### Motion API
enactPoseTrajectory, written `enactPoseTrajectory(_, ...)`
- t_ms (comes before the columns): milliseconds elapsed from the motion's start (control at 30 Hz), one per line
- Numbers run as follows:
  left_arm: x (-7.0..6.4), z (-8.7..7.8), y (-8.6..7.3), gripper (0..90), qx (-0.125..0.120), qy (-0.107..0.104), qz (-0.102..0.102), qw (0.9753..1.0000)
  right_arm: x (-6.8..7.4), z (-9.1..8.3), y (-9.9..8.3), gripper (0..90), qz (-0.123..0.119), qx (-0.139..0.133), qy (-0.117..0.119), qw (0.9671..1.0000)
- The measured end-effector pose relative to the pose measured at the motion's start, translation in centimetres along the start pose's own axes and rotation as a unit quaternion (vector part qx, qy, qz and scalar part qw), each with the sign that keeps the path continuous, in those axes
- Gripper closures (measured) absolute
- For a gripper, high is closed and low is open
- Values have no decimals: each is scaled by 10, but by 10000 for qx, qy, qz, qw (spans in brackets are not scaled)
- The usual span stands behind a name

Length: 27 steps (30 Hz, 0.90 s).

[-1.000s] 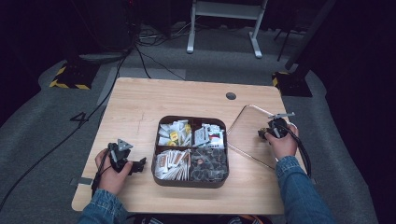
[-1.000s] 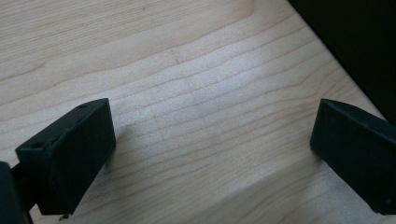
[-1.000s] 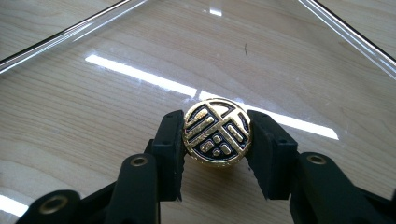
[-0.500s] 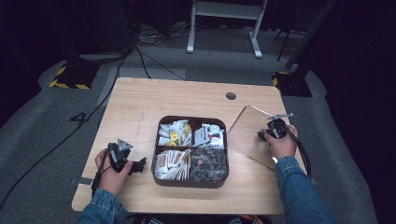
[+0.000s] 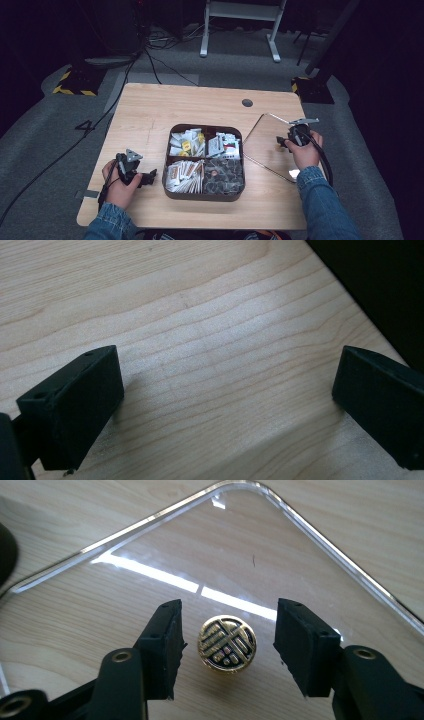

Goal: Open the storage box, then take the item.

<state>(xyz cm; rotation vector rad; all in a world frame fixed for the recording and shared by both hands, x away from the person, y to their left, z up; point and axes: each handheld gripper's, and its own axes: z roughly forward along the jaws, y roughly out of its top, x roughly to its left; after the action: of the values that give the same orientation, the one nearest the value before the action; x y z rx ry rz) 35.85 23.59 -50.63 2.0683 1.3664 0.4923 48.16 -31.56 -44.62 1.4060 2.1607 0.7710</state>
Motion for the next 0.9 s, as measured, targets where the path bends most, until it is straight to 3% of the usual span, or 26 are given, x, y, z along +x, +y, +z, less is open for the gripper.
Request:
enactPoseTrajectory(167,-1,1,1,1,7,-15,-15,10000,13,-17,10,439,-45,-360,181,9992)
enactPoseTrajectory(300,-2,2,3,1,11,-27,19,10000,30,-33,17,428,-119,-702,471,9963)
enactPoseTrajectory(500,-4,5,5,1,21,-53,42,10000,50,-44,23,431,-303,-862,808,9925)
enactPoseTrajectory(667,-4,5,6,1,21,-66,50,10000,72,-51,30,431,-367,-1060,1214,9862)
enactPoseTrajectory(900,-5,4,5,4,7,-60,52,10000,95,-51,38,435,-561,-1080,1487,9814)
